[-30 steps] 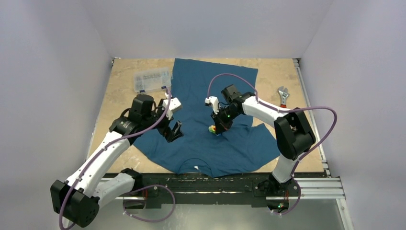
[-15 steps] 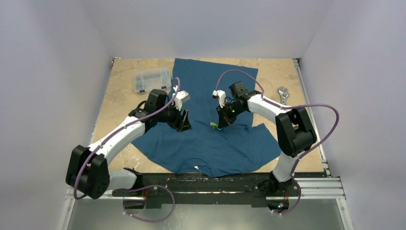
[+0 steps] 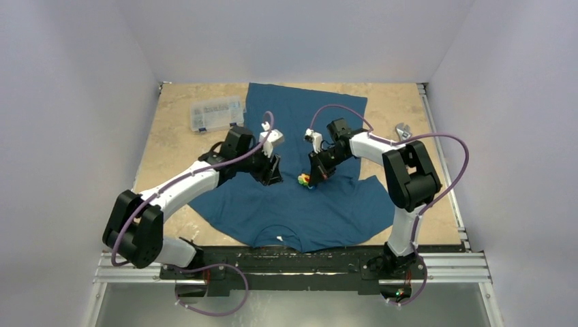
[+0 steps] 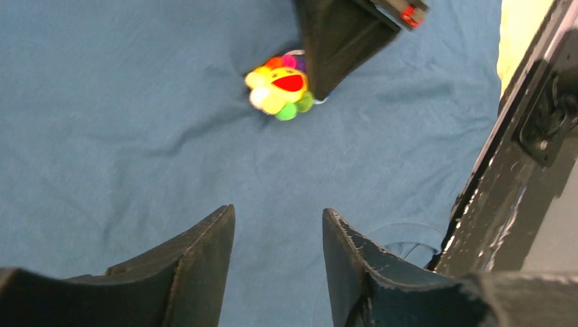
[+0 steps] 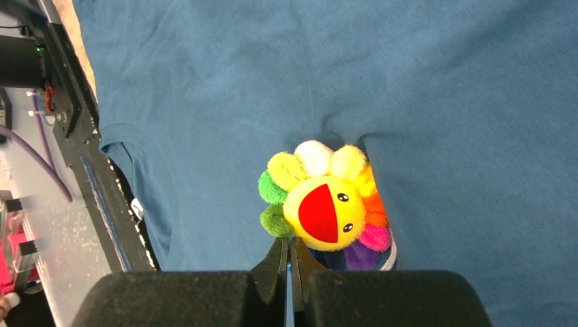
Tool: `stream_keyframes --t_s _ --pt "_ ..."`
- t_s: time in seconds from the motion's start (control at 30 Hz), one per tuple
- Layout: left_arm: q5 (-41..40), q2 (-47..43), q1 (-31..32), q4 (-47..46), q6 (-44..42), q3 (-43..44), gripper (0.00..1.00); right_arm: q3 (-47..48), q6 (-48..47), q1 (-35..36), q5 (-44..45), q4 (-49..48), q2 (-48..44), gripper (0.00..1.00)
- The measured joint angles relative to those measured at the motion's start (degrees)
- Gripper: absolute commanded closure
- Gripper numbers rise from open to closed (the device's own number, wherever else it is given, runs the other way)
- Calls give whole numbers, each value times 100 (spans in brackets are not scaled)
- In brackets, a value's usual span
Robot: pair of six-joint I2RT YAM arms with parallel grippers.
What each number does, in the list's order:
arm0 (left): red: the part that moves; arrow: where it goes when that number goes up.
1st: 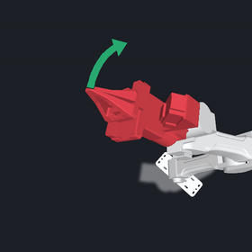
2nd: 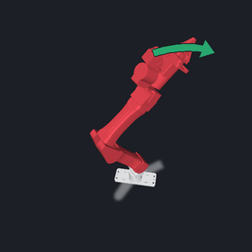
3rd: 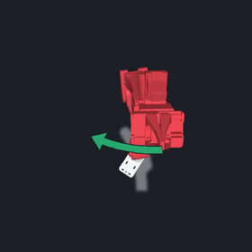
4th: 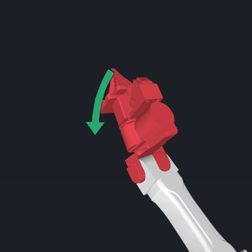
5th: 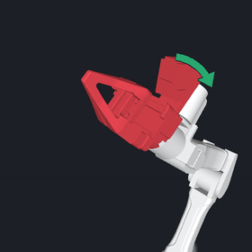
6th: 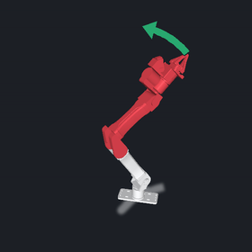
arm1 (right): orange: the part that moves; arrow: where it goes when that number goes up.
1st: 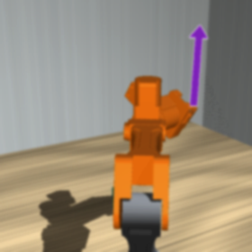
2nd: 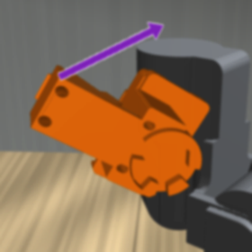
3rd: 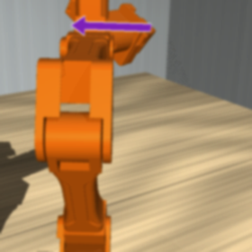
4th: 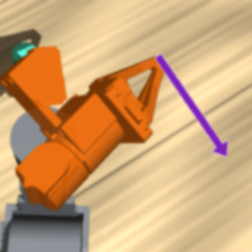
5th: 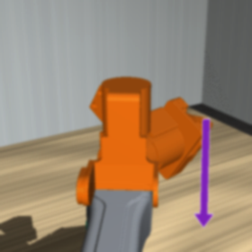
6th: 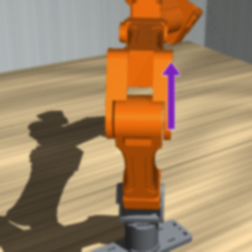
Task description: Remove the brooch from the garment
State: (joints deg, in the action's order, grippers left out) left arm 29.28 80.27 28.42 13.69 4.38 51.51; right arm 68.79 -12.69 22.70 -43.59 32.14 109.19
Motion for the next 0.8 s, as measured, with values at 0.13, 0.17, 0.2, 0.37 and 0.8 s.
stream_keyframes --t_s 0.13,0.17,0.2,0.37,0.8 --pt "-87 -13 481 -258 -649 -24 42 153 -17 0 -120 162 63 100" --pt "-96 -39 597 -407 -870 -74 41 195 -35 0 -136 219 63 100" --pt "-101 -72 704 -527 -1086 -131 41 245 -50 -2 -149 291 66 100" --pt "-107 -107 1001 -846 -1792 -197 42 581 -153 -70 -170 575 151 100" --pt "-466 455 1025 -1405 -1932 -149 43 1368 -328 -437 -496 1276 890 100"
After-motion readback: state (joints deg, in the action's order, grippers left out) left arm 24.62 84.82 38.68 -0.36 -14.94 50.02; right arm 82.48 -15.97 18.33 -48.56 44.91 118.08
